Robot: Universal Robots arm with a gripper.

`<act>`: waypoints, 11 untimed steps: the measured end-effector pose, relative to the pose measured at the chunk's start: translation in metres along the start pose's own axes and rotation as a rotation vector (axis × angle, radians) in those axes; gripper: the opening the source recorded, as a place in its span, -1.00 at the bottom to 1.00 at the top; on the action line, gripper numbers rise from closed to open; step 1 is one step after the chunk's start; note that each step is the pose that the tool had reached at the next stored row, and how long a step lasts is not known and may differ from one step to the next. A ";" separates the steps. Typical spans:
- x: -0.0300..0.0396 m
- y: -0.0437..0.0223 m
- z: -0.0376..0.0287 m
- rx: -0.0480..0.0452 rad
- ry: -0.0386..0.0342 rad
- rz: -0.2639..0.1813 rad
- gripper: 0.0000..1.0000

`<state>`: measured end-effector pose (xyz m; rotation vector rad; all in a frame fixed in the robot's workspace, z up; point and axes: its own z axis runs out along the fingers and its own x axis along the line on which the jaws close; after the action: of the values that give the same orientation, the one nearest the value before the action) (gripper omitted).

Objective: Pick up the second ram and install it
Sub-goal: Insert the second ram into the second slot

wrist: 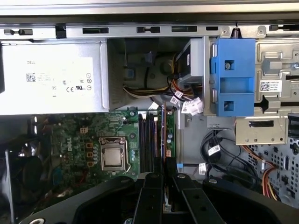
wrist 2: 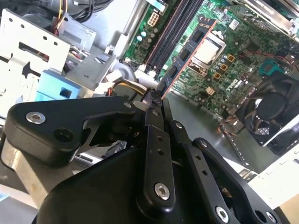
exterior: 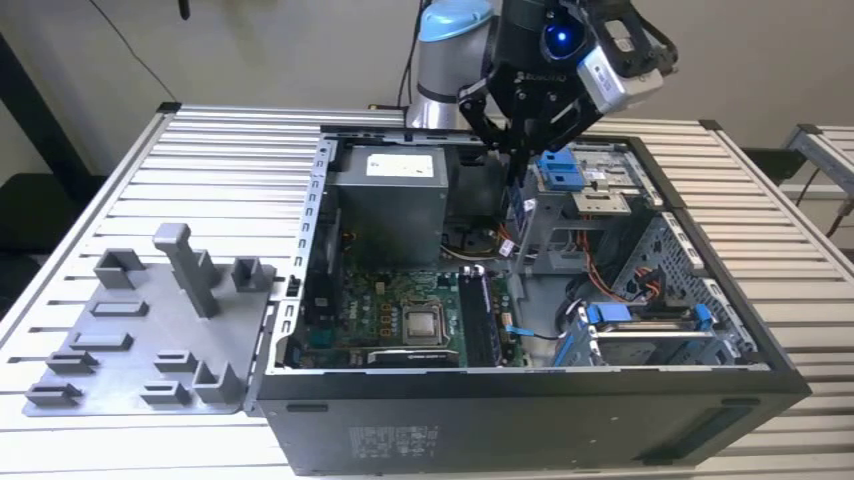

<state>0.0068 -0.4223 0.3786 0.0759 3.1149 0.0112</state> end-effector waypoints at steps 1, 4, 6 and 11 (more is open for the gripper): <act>-0.0001 0.0000 0.0011 0.0001 0.0002 0.000 -0.73; -0.0003 0.0000 0.0045 0.0001 0.0005 0.000 -0.73; -0.0004 0.0000 0.0066 0.0001 0.0006 0.000 -0.73; -0.0004 -0.0001 0.0113 0.0001 0.0006 0.000 -0.73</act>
<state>0.0075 -0.4223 0.3673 0.0759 3.1155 0.0111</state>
